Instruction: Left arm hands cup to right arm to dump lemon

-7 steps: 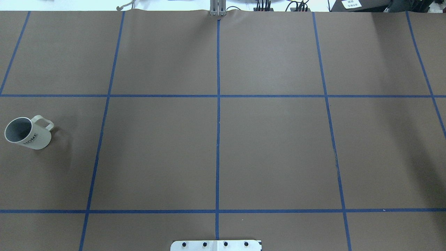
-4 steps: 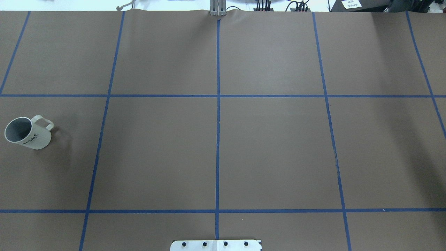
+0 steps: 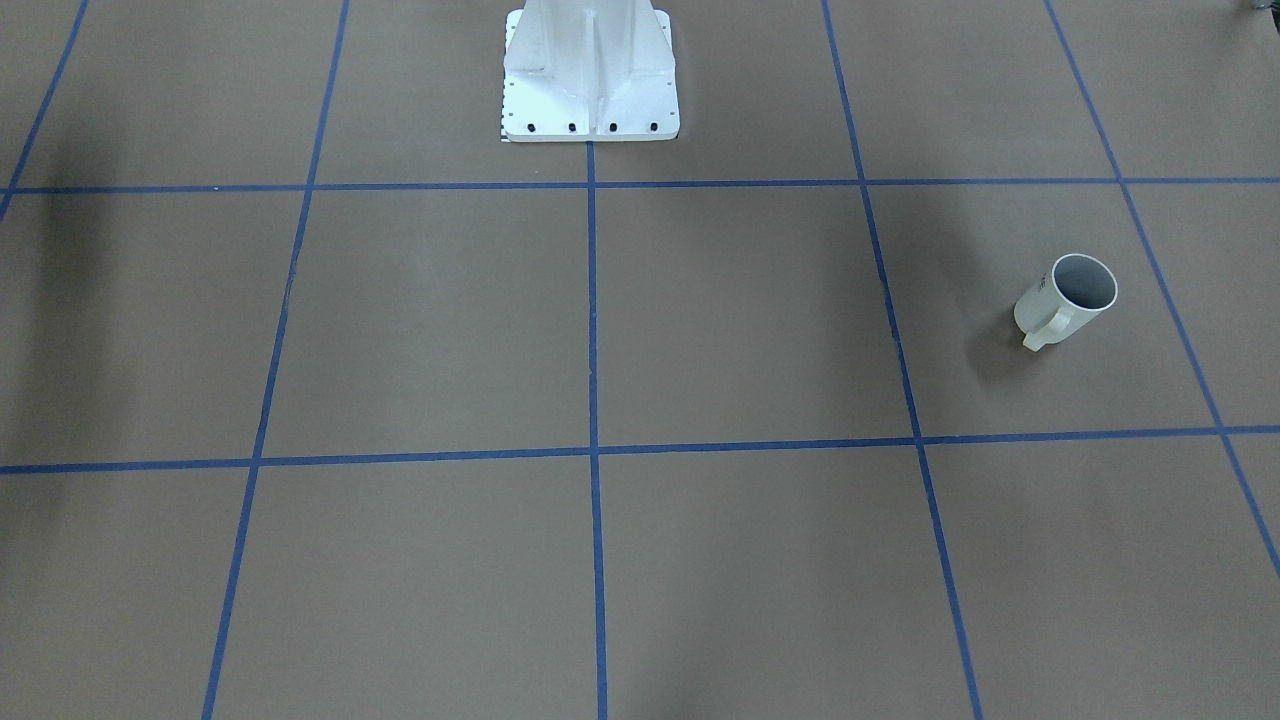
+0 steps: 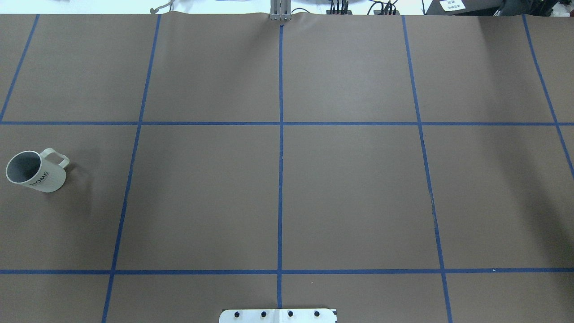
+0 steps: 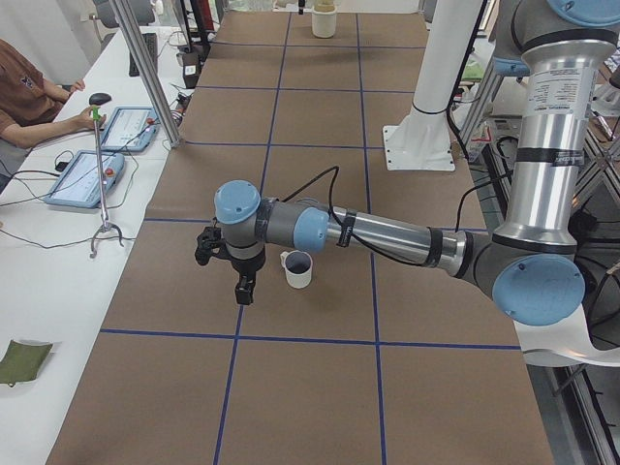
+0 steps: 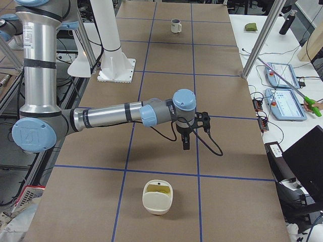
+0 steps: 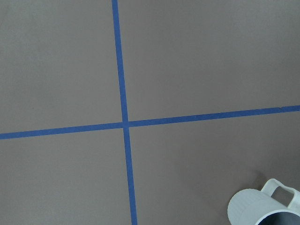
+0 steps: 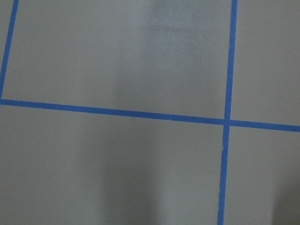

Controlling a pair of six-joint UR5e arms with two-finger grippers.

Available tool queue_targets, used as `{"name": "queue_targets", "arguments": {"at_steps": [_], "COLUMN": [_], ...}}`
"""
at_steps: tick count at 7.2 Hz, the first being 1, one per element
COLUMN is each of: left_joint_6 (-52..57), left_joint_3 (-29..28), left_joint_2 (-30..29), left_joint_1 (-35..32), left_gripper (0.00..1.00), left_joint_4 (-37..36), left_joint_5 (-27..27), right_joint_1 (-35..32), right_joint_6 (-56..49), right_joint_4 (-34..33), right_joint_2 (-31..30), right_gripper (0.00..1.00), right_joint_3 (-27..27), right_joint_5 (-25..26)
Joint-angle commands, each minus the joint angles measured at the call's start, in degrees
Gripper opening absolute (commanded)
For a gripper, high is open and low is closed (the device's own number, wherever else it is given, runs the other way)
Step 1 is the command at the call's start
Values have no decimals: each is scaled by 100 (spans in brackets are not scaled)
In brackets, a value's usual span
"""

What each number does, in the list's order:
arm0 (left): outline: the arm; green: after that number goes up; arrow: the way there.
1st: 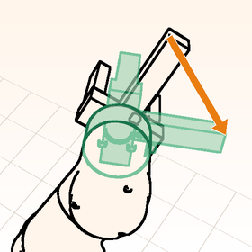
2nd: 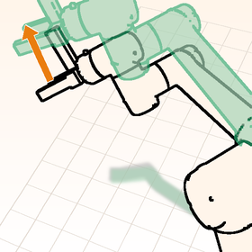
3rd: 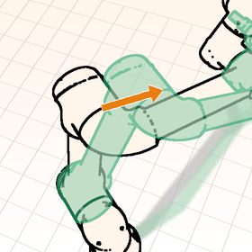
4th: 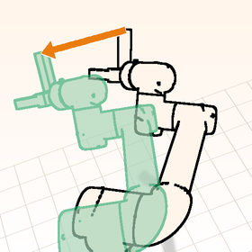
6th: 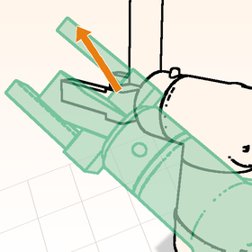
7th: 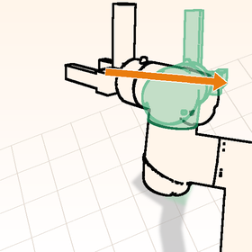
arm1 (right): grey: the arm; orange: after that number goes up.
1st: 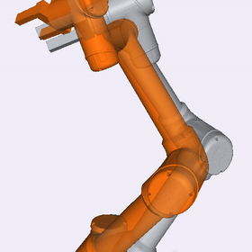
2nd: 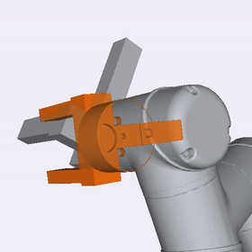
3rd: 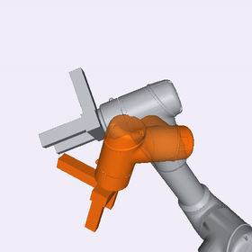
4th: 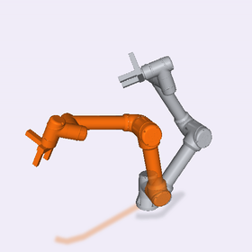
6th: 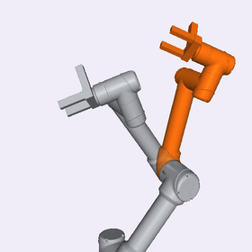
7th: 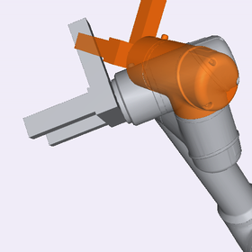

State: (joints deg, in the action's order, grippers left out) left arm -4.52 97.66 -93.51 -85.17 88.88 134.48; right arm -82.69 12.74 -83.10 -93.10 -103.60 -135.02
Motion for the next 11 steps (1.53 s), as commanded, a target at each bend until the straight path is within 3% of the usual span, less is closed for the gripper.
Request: {"name": "queue_targets", "arguments": {"at_steps": [1,11], "left_joint_6": [39,21], "left_joint_3": [16,25], "left_joint_2": [-1,-45], "left_joint_1": [0,26], "left_gripper": [100,100], "left_joint_4": [7,262], "left_joint_5": [0,9], "right_joint_1": [25,25], "right_joint_6": [0,-9], "right_joint_4": [4,22], "right_joint_2": [20,38], "right_gripper": [100,100], "right_joint_3": [7,-2], "right_joint_5": [-16,28]}}
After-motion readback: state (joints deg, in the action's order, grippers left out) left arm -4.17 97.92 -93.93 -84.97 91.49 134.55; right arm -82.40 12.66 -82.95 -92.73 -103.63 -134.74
